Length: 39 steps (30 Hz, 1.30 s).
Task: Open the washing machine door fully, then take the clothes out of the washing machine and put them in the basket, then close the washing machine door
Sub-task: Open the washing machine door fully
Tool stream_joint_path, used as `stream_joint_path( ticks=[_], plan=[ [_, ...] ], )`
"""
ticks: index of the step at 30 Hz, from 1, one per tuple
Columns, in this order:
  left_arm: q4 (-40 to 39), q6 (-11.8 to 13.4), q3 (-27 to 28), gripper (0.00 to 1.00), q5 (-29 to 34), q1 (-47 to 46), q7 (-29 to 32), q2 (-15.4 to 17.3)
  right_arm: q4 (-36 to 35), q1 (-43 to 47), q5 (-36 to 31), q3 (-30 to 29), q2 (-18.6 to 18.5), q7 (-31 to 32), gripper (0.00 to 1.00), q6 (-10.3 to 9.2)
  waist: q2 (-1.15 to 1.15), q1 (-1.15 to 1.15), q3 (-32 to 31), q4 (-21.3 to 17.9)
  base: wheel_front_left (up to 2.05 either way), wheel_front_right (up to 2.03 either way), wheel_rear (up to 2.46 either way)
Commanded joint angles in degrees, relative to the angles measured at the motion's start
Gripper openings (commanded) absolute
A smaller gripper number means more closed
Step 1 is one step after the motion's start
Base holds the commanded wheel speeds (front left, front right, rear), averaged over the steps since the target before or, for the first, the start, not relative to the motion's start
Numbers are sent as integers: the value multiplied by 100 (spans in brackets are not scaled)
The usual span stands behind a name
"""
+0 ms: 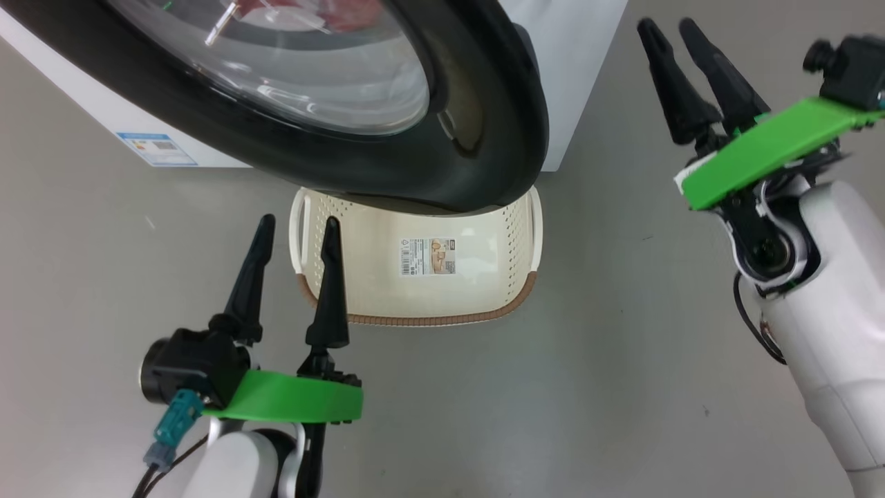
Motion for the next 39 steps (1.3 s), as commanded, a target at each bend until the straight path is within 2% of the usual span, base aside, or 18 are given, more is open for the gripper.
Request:
stream_joint_path(
  ticks=[1, 6, 9, 12, 21, 29, 39],
  plan=[
    [-180, 44, 204, 100, 13, 63, -52, 70, -57, 158, -264, 95, -39, -264, 100, 29, 0, 0, -8, -22, 0, 0, 0],
    [-226, 40, 226, 100, 135, 87, -52, 68, 238, 329, -1226, 160, -116, -1079, 100, 29, 0, 0, -24, -65, 0, 0, 0],
    [-228, -43, 195, 100, 202, 105, -52, 68, 313, 447, -1859, 26, -60, -1345, 100, 29, 0, 0, -20, -91, 0, 0, 0],
    [-212, -9, 250, 100, 260, 113, -52, 67, 231, 595, -2475, -273, 85, -1462, 100, 29, 0, 0, -12, -115, 0, 0, 0],
    [-328, 34, 412, 100, 442, 110, -52, 65, -964, 1526, -4393, -1236, 763, -1500, 100, 29, 0, 0, 15, -180, 0, 0, 0],
    [-359, -11, 500, 100, 542, 160, -52, 64, -1619, 2163, -4779, -1448, 997, -1501, 100, 29, 0, 0, 10, -246, 0, 0, 0],
    [-366, -29, 549, 100, 566, 194, -52, 64, -2061, 2746, -4675, -1413, 1027, -1501, 100, 29, 0, 0, -9, -304, 0, 0, 0]
  ],
)
